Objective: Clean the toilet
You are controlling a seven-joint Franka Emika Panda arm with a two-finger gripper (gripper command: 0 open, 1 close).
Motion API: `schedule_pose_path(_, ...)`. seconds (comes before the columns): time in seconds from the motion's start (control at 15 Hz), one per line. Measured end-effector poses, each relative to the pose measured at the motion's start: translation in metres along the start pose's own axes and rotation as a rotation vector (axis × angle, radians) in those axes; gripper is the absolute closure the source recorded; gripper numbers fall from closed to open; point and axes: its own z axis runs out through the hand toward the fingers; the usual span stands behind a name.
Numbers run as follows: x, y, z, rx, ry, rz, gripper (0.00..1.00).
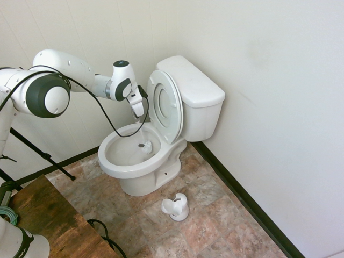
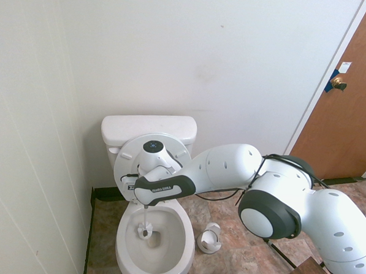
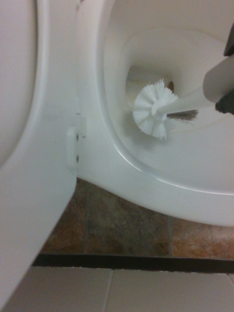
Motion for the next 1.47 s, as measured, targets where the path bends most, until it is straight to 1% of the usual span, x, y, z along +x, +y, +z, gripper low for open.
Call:
schedule_pose_path(0.2,-0.026,0.005,0.006,-0.024,0.002,-0.031,1.00)
schedule_pose_path(0.4,-0.049,0.027,0.013,-0.041,-0.007,-0.060,1.00)
schedule_pose_path(0.6,-0.064,0.056,-0.002,-0.054,-0.026,-0.087,1.00)
schedule_pose_path(0.8,-0.066,0.092,-0.016,-0.082,-0.037,-0.112,1.00)
schedule_pose_path(1.0,-0.034,0.124,-0.021,-0.099,-0.042,-0.100,1.00)
schedule_pose_path(1.13,-0.005,0.134,-0.025,-0.097,-0.050,-0.072,1.00)
schedule_pose_path(1.33,0.036,0.131,-0.030,-0.074,-0.057,-0.019,1.00)
schedule_pose_path(1.47,0.061,0.115,-0.033,-0.047,-0.051,0.011,1.00)
